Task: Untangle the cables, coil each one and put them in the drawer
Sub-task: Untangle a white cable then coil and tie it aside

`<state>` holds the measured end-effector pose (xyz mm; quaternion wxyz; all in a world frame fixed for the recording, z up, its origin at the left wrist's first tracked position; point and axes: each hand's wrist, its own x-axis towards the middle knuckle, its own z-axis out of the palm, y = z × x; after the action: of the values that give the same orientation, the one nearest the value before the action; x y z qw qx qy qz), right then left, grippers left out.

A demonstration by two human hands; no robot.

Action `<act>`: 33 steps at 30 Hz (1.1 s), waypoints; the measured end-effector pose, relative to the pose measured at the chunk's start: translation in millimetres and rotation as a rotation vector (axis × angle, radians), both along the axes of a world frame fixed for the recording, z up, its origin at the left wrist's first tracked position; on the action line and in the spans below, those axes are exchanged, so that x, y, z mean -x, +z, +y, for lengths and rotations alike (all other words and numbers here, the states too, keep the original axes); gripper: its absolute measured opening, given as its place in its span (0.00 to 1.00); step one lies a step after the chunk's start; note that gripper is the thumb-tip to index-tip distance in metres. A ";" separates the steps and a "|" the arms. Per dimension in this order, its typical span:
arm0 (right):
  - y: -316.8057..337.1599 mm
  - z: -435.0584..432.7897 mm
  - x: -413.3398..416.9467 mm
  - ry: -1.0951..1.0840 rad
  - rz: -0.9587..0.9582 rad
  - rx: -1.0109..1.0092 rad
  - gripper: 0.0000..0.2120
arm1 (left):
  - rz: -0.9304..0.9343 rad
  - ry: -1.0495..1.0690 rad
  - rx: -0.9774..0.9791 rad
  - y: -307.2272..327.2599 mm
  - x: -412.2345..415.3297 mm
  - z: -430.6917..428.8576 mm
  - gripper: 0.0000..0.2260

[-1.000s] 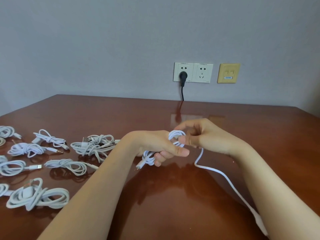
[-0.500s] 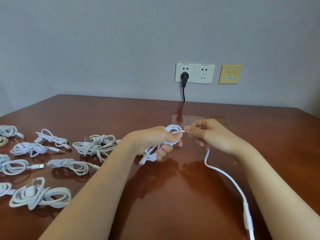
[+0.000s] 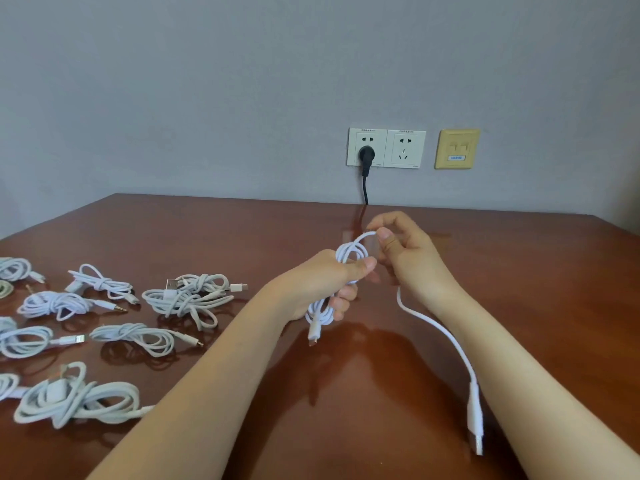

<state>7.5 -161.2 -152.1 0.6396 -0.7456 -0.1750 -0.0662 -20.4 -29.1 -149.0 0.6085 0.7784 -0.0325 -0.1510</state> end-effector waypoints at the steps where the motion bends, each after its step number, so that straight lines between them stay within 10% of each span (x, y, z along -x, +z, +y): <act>1: 1.4 1.2 0.8 -0.017 0.076 -0.040 0.11 | -0.014 0.023 0.019 -1.0 -0.5 -2.9 0.13; 13: -6.4 1.3 1.1 0.184 0.746 0.056 0.34 | -0.223 0.248 0.168 -8.2 -1.6 -24.4 0.16; 19: 0.6 8.5 4.9 0.243 0.731 -0.022 0.27 | -0.293 0.283 0.233 -6.8 -4.8 -21.9 0.10; 28: 3.9 1.1 10.5 0.291 0.486 0.390 0.09 | -0.614 0.455 -0.635 -13.9 -10.2 -5.3 0.14; 33: 1.6 1.0 11.2 0.234 0.176 0.524 0.13 | -0.629 0.531 -0.542 -12.7 -13.6 3.6 0.10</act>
<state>-3.7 -160.3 -150.5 0.4415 -0.8628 -0.2148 0.1204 -6.8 -25.5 -161.7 0.3621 0.8981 0.0254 0.2483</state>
